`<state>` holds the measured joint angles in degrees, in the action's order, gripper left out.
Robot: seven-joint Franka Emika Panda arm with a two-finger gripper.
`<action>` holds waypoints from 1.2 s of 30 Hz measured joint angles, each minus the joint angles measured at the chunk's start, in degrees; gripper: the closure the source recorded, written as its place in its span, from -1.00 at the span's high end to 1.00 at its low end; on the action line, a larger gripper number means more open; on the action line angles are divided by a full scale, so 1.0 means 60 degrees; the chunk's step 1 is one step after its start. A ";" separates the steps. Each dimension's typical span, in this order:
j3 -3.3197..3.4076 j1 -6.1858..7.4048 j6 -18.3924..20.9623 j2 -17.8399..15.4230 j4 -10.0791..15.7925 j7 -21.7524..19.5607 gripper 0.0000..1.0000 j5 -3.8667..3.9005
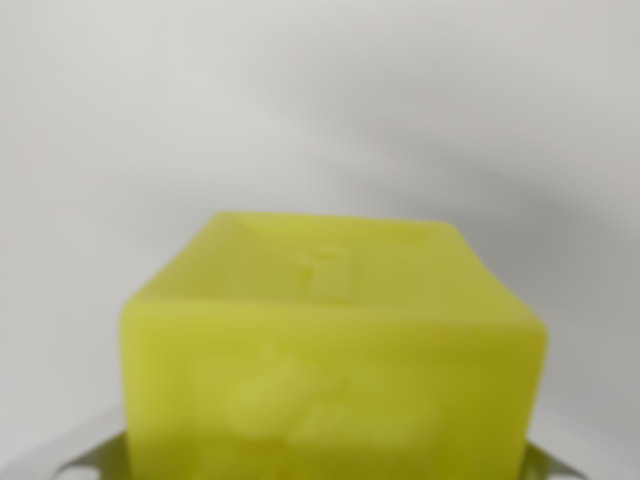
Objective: Pick yellow cube
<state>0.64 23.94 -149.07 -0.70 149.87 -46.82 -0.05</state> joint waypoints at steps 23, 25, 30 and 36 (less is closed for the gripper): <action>0.0000 -0.0002 0.1635 -0.1338 -0.0297 -0.0016 -1.00 0.0023; 0.0000 -0.0002 0.1778 -0.1440 -0.0337 -0.0017 -1.00 0.0024; 0.0000 -0.0002 0.2131 -0.1686 -0.0446 -0.0019 -1.00 0.0027; 0.0000 -0.0002 0.2551 -0.1960 -0.0590 -0.0022 -1.00 0.0030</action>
<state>0.64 23.93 -133.77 -12.46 146.33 -46.96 0.13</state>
